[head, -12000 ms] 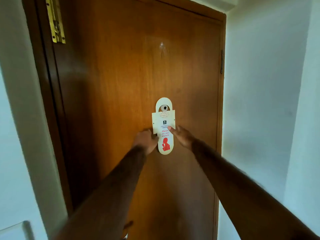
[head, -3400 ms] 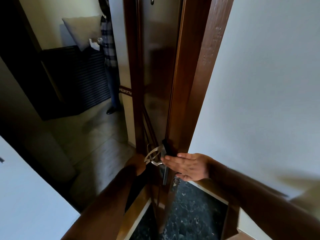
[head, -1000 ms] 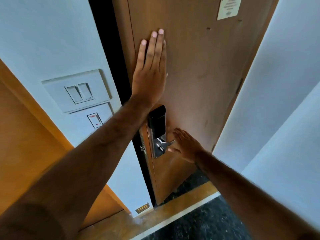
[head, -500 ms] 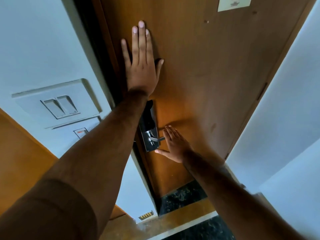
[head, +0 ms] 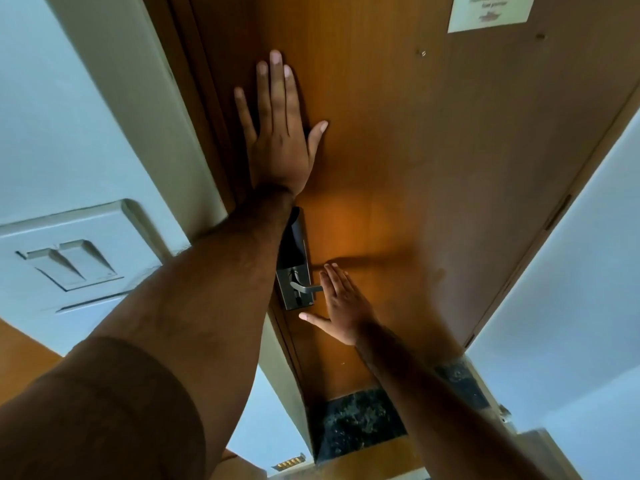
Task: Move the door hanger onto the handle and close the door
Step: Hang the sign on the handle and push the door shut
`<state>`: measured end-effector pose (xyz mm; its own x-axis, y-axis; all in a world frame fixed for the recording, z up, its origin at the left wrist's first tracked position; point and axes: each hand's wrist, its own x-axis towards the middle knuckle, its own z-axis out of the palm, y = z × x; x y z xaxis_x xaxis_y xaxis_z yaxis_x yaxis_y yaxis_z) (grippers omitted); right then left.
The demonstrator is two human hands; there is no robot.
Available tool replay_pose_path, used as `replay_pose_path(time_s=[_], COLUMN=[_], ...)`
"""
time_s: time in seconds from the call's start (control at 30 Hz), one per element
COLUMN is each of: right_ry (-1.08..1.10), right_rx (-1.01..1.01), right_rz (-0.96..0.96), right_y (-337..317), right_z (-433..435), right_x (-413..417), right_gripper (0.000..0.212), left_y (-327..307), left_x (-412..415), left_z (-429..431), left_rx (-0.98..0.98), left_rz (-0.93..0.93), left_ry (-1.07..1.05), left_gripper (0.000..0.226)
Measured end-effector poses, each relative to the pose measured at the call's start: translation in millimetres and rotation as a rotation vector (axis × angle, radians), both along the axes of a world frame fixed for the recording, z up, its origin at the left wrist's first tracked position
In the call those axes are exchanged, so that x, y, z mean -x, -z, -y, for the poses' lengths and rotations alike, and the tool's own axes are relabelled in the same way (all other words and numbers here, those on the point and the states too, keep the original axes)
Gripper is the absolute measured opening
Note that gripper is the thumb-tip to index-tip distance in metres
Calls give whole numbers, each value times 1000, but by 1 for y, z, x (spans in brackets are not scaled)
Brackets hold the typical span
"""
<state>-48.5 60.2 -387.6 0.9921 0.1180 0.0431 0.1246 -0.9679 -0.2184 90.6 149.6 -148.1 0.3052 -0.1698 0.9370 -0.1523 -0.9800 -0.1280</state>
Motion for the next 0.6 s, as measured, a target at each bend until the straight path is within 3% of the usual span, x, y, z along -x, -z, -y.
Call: replay_pose_path(time_s=[0.37,0.6], right_ry=[-6,-66], right_rx=[3,151], right_rz=[3,-17], right_y=[4,-43], right_z=[2,21], right_x=[-10,-6], right_gripper=[117,114], left_y=[5,-3], left_x=[-14,8], left_z=[6,-2], left_rx=[2,-54], left_rz=[-23,-197], left_ry=[-11,30], left_gripper=[82,87])
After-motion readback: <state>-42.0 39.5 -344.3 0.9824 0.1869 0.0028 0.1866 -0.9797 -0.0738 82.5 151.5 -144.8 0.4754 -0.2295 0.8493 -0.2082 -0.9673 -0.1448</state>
